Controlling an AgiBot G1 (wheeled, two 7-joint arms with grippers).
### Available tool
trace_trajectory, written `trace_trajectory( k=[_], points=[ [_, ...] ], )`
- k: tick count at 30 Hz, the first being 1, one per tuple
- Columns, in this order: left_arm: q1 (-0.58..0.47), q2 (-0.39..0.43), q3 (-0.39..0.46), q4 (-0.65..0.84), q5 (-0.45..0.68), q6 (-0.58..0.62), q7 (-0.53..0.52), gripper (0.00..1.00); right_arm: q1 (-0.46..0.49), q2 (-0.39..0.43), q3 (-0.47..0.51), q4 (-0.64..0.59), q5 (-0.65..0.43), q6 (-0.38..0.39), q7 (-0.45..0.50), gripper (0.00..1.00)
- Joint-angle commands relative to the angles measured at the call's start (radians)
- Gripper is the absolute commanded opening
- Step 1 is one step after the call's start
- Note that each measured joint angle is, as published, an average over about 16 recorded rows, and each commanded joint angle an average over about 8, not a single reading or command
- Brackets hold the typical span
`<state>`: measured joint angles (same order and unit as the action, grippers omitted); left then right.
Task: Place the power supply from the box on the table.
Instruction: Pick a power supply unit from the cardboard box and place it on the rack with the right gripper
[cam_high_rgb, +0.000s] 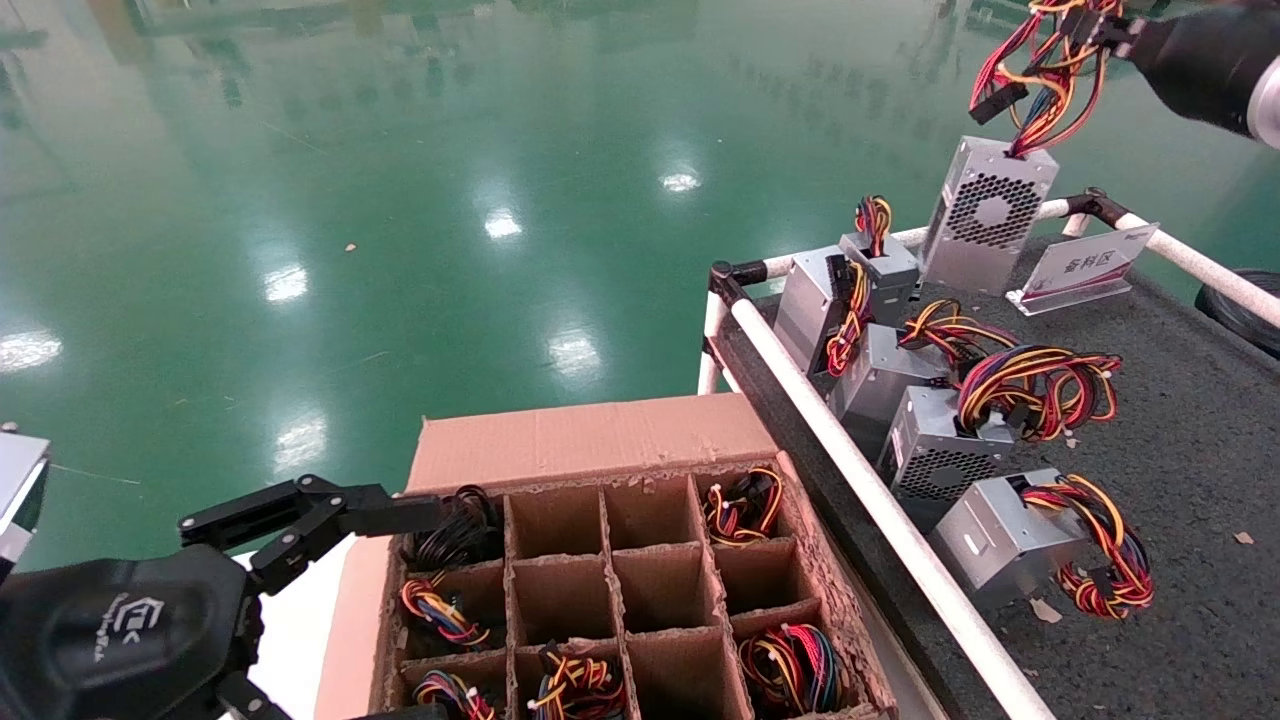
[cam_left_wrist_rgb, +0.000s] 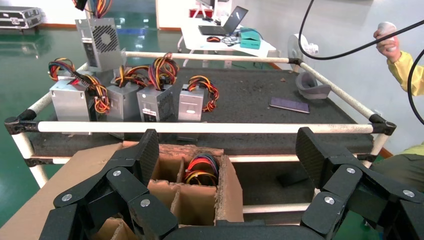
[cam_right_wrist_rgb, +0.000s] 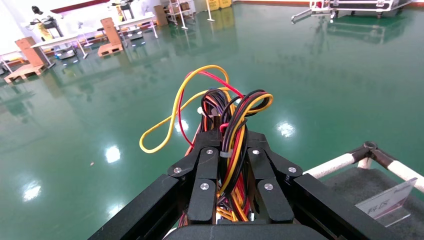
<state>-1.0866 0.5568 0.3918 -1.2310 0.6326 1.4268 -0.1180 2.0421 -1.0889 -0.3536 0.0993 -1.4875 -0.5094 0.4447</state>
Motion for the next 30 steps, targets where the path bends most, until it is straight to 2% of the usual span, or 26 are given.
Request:
trace_trajectory(
  k=[1, 16, 30],
  points=[
    [0.000, 0.000, 0.000, 0.000, 0.000, 0.000, 0.000, 1.00, -0.010, 0.008, 0.010, -0.002, 0.015, -0.010, -0.025, 0.00],
    [0.000, 0.000, 0.000, 0.000, 0.000, 0.000, 0.000, 1.00, -0.042, 0.012, 0.066, -0.035, 0.095, -0.055, -0.169, 0.00],
    [0.000, 0.000, 0.000, 0.000, 0.000, 0.000, 0.000, 1.00, -0.082, -0.030, 0.089, -0.068, 0.130, -0.103, -0.253, 0.00]
  ],
)
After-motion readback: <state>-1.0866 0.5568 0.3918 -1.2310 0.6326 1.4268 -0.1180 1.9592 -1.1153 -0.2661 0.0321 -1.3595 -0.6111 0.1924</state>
